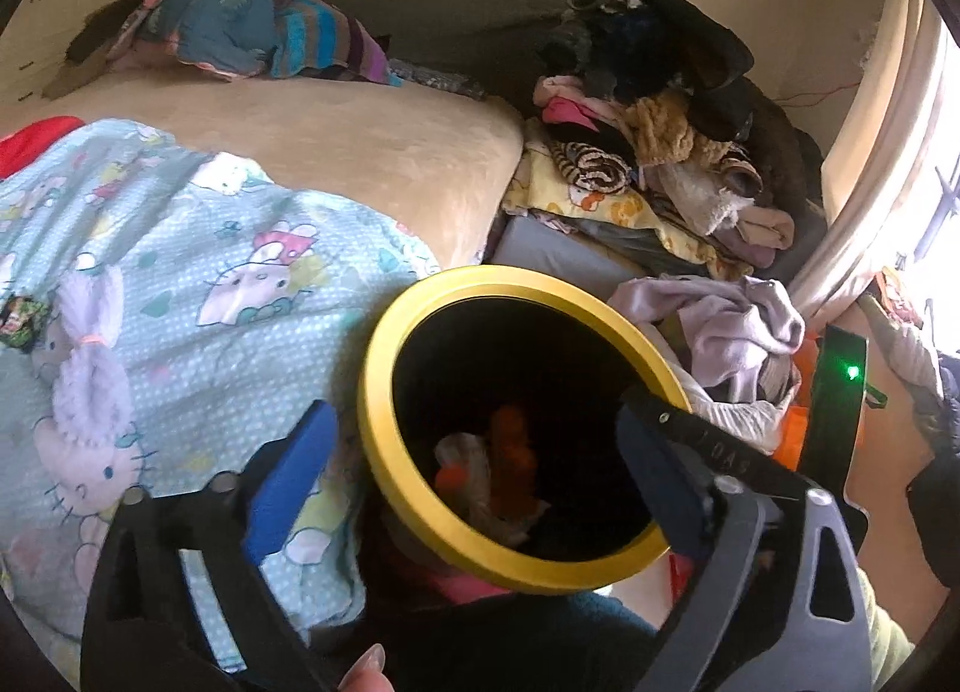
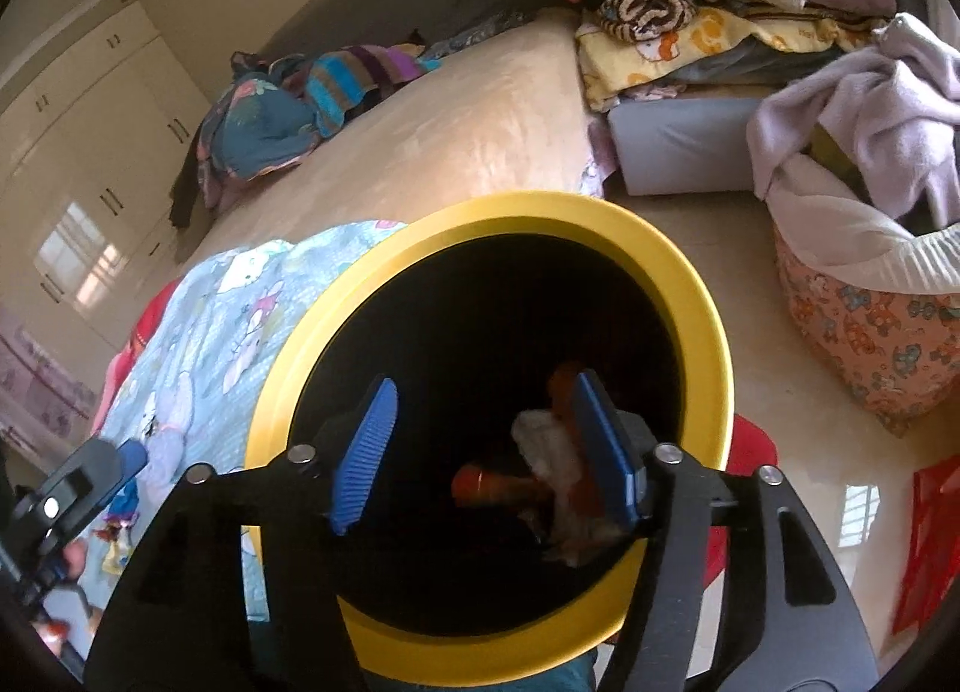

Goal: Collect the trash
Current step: 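Open the left gripper over the bin dropping the tin while the right drops the red bag, then withdraw both open grippers from the bin back over the trash pile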

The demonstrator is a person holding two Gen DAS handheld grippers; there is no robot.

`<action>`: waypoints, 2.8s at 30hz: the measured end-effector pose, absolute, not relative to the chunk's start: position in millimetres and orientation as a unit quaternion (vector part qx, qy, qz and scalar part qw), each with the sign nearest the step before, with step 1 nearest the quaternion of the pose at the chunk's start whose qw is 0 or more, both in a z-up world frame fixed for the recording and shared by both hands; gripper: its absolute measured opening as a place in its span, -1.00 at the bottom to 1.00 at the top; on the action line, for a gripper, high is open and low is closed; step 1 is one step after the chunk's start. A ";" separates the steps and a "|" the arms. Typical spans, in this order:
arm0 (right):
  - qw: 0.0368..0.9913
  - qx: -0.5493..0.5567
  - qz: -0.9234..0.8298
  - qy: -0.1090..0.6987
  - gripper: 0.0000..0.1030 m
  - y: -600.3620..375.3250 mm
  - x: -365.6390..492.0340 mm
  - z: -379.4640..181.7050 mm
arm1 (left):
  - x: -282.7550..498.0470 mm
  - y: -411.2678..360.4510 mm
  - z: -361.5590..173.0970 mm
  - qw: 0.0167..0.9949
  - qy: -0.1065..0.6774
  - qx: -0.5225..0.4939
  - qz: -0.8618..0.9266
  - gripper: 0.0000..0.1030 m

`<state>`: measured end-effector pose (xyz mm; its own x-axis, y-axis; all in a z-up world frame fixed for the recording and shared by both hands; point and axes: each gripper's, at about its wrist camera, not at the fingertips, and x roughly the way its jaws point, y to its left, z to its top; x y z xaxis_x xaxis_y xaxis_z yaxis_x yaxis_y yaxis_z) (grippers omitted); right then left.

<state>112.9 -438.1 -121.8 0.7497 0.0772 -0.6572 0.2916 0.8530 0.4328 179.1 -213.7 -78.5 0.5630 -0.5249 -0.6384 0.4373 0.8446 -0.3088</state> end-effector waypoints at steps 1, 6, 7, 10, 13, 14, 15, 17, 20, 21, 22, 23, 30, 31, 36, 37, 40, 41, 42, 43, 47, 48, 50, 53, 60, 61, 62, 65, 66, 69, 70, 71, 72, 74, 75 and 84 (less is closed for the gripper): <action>0.899 0.261 -0.062 0.345 0.08 -437.1 112.2 -120.1 | 175.8 -212.4 -77.9 0.884 0.377 -0.053 -0.270 0.86; 0.909 0.248 -0.066 0.329 0.22 -432.6 108.7 -110.4 | 164.8 -204.9 -71.6 0.894 0.364 -0.038 -0.257 0.87; 0.911 0.245 -0.066 0.326 0.24 -431.9 108.1 -108.6 | 161.4 -202.3 -68.7 0.897 0.359 -0.036 -0.255 0.87; 0.916 0.238 -0.064 0.317 0.27 -426.7 106.1 -102.9 | 154.2 -195.7 -61.1 0.905 0.345 -0.029 -0.248 0.87; 0.919 0.235 -0.063 0.310 0.31 -423.4 105.0 -98.1 | 149.0 -188.7 -54.7 0.911 0.335 -0.027 -0.239 0.87; 0.921 0.232 -0.060 0.307 0.31 -421.4 104.6 -96.0 | 147.4 -185.8 -52.5 0.913 0.332 -0.027 -0.236 0.87; 0.922 0.231 -0.059 0.306 0.32 -420.5 104.5 -94.8 | 145.9 -182.8 -50.2 0.915 0.329 -0.028 -0.234 0.87; 0.924 0.224 -0.056 0.303 0.33 -416.5 103.2 -91.6 | 144.6 -177.9 -47.3 0.917 0.324 -0.030 -0.230 0.87; 0.928 0.215 -0.052 0.299 0.33 -410.1 100.9 -86.6 | 140.1 -170.0 -43.1 0.923 0.314 -0.031 -0.220 0.87; 0.929 0.212 -0.051 0.297 0.33 -408.5 100.4 -85.1 | 138.6 -167.0 -41.9 0.924 0.312 -0.033 -0.217 0.87; 0.930 0.210 -0.050 0.296 0.33 -407.2 100.0 -84.1 | 137.6 -164.6 -41.0 0.925 0.311 -0.035 -0.216 0.87; 0.931 0.208 -0.048 0.295 0.33 -406.1 99.3 -82.5 | 137.3 -162.4 -40.3 0.925 0.310 -0.038 -0.215 0.87; 0.940 0.188 -0.023 0.285 0.37 -389.5 95.5 -72.9 | 134.7 -141.0 -36.5 0.930 0.305 -0.055 -0.195 0.87; 0.941 0.185 -0.019 0.284 0.37 -388.1 95.5 -71.3 | 134.3 -137.8 -36.0 0.931 0.304 -0.057 -0.192 0.87; 0.946 0.173 0.012 0.275 0.37 -371.3 93.4 -62.0 | 131.5 -123.3 -34.0 0.936 0.298 -0.062 -0.178 0.87; 0.947 0.170 0.019 0.273 0.37 -366.9 92.6 -59.7 | 131.2 -118.8 -33.9 0.937 0.297 -0.063 -0.173 0.87; 0.948 0.164 0.038 0.270 0.38 -356.2 90.2 -55.6 | 131.0 -108.5 -34.9 0.940 0.296 -0.067 -0.158 0.87; 0.948 0.160 0.045 0.270 0.38 -351.0 89.4 -54.2 | 131.5 -104.8 -35.2 0.940 0.296 -0.071 -0.155 0.87; 0.949 0.157 0.051 0.269 0.38 -346.7 88.7 -53.1 | 131.9 -99.7 -35.7 0.941 0.296 -0.075 -0.148 0.87; 0.949 0.154 0.057 0.269 0.38 -342.0 88.1 -51.9 | 131.8 -96.9 -35.8 0.941 0.297 -0.078 -0.144 0.87; 0.949 0.139 0.082 0.269 0.39 -322.1 84.8 -48.4 | 132.4 -82.7 -35.6 0.942 0.296 -0.089 -0.131 0.87; 0.950 0.133 0.088 0.269 0.39 -316.8 83.6 -47.5 | 132.2 -79.8 -35.2 0.942 0.296 -0.091 -0.128 0.87; 0.950 0.126 0.097 0.270 0.39 -308.0 81.7 -46.1 | 132.3 -72.9 -34.9 0.943 0.295 -0.096 -0.122 0.87; 0.949 0.118 0.108 0.271 0.39 -298.0 79.1 -44.9 | 132.0 -63.9 -34.1 0.944 0.293 -0.103 -0.112 0.87; 0.949 0.097 0.128 0.272 0.39 -276.2 73.8 -42.5 | 132.8 -39.1 -32.2 0.946 0.291 -0.122 -0.078 0.87; 0.948 0.096 0.131 0.273 0.39 -273.2 73.2 -42.1 | 132.2 -35.7 -31.8 0.946 0.291 -0.124 -0.074 0.87; 0.948 0.095 0.132 0.273 0.40 -272.3 73.4 -42.2 | 132.0 -33.2 -31.5 0.946 0.291 -0.126 -0.071 0.87; 0.947 0.090 0.140 0.275 0.40 -264.2 71.7 -42.4 | 129.8 -21.5 -30.5 0.947 0.287 -0.130 -0.055 0.87; 0.946 0.088 0.144 0.276 0.40 -260.8 70.8 -42.3 | 129.0 -16.2 -29.8 0.948 0.286 -0.133 -0.048 0.87; 0.944 0.081 0.156 0.278 0.42 -250.1 68.7 -42.2 | 126.3 -4.8 -27.0 0.948 0.284 -0.137 -0.033 0.87; 0.944 0.079 0.160 0.278 0.54 -246.2 67.6 -41.9 | 124.5 1.1 -25.4 0.949 0.281 -0.140 -0.026 0.87; 0.944 0.076 0.163 0.276 0.58 -242.7 66.0 -41.3 | 122.7 5.9 -24.3 0.949 0.279 -0.142 -0.020 0.87; 0.944 0.073 0.167 0.275 0.58 -238.9 64.6 -40.5 | 121.6 9.3 -23.3 0.950 0.278 -0.145 -0.016 0.87; 0.942 0.069 0.175 0.278 0.58 -231.4 64.0 -39.5 | 118.9 20.0 -20.8 0.950 0.273 -0.153 -0.005 0.87; 0.941 0.068 0.180 0.280 0.58 -228.0 64.0 -39.3 | 118.1 26.4 -19.0 0.950 0.270 -0.159 0.002 0.87; 0.933 0.039 0.215 0.285 0.60 -186.8 60.9 -33.6 | 116.7 67.3 -14.7 0.949 0.255 -0.182 0.040 0.87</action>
<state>60.9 -186.8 -33.6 0.7454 0.4231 -0.5151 -0.3790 0.9047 0.1947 116.7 67.3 -14.7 0.8664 -0.0176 -0.4990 -0.1687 0.9303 -0.3258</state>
